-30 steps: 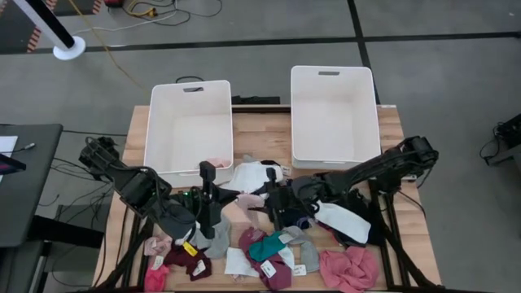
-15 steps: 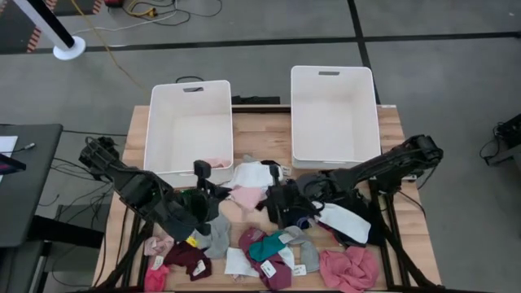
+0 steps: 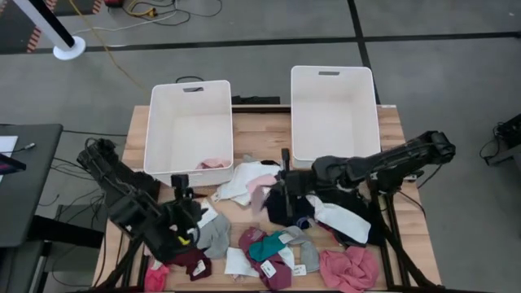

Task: Sort clothes
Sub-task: Put the light pink sock into the left white bin

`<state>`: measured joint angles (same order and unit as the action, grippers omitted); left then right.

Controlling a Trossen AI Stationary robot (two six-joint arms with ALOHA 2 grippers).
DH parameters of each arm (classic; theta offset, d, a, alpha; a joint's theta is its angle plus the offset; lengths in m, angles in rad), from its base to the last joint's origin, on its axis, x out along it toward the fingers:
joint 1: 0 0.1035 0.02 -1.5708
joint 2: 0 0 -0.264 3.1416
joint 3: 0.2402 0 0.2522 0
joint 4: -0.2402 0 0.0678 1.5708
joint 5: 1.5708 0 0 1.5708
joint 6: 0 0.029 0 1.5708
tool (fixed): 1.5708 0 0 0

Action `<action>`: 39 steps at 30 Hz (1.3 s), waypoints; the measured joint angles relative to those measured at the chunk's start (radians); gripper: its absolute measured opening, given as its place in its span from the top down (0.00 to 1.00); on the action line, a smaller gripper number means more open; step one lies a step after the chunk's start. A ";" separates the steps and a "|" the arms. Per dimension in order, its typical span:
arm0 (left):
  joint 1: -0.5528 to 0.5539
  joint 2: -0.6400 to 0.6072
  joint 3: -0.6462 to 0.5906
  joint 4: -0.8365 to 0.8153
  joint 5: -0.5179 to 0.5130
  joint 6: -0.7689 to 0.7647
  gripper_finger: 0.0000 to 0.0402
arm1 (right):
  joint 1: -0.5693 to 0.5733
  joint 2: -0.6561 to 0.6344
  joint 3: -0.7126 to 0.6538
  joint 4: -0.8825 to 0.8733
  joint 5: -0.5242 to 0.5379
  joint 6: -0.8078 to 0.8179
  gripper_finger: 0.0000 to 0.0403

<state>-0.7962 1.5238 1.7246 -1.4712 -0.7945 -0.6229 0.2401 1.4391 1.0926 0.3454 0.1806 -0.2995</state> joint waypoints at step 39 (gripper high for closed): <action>-0.259 0.000 -0.534 0.495 0.292 -0.416 0.55 | -0.328 0.481 0.662 -0.098 -0.425 -0.038 1.00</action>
<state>-1.0550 1.5242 1.1908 -0.9764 -0.5026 -1.0384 -0.0883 1.9199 1.7545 0.2477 -0.2443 -0.3379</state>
